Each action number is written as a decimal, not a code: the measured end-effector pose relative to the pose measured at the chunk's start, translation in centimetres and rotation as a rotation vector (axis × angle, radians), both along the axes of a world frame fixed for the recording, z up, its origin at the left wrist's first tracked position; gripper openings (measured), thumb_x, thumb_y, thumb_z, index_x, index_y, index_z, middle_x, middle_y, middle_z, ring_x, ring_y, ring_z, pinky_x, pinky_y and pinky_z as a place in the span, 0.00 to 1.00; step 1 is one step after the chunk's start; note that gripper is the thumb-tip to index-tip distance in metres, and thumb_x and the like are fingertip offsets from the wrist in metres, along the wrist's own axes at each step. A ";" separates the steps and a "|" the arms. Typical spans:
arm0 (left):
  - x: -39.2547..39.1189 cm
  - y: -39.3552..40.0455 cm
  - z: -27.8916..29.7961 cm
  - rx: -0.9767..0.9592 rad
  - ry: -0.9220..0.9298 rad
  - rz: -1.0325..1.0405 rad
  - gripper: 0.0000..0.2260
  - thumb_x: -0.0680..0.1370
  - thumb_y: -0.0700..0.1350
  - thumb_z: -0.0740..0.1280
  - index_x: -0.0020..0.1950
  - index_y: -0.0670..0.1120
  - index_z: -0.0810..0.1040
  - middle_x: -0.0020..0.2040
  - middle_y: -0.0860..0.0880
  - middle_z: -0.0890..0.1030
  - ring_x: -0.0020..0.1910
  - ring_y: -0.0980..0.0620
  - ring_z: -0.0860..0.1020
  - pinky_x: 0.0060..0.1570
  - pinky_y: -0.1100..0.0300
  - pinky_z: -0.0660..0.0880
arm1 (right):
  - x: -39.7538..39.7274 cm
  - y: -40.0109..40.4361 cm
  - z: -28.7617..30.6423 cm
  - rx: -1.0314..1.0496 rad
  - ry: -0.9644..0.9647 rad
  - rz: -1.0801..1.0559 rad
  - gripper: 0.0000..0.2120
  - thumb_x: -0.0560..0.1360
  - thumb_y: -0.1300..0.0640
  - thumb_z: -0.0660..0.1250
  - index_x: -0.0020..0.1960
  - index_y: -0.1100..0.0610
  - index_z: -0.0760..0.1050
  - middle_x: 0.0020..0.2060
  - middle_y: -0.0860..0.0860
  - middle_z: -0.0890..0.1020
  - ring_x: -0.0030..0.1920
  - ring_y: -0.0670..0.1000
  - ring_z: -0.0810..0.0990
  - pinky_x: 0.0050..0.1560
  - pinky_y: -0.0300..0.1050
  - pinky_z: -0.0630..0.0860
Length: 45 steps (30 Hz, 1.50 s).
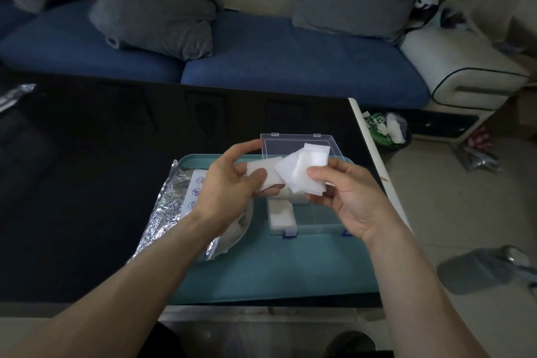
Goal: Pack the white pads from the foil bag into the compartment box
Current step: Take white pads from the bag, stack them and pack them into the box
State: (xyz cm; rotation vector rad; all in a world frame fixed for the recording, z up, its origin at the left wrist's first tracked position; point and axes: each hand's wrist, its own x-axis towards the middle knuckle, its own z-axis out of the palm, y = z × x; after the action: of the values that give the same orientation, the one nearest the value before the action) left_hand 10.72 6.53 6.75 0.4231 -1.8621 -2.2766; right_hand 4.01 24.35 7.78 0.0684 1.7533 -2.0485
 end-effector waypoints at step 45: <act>0.5 0.7 -0.6 -0.472 -0.071 -0.038 0.18 0.69 0.33 0.76 0.55 0.49 0.79 0.42 0.53 0.81 0.31 0.65 0.78 0.33 0.72 0.73 | -0.5 1.1 0.4 0.116 0.204 -0.069 0.08 0.71 0.58 0.76 0.49 0.53 0.82 0.43 0.49 0.87 0.40 0.46 0.83 0.35 0.39 0.74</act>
State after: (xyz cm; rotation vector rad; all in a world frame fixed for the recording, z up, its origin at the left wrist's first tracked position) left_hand 11.18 7.24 6.18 0.3984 -2.3656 -1.7724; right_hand 3.49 25.44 8.22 -0.0470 2.0191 -2.0623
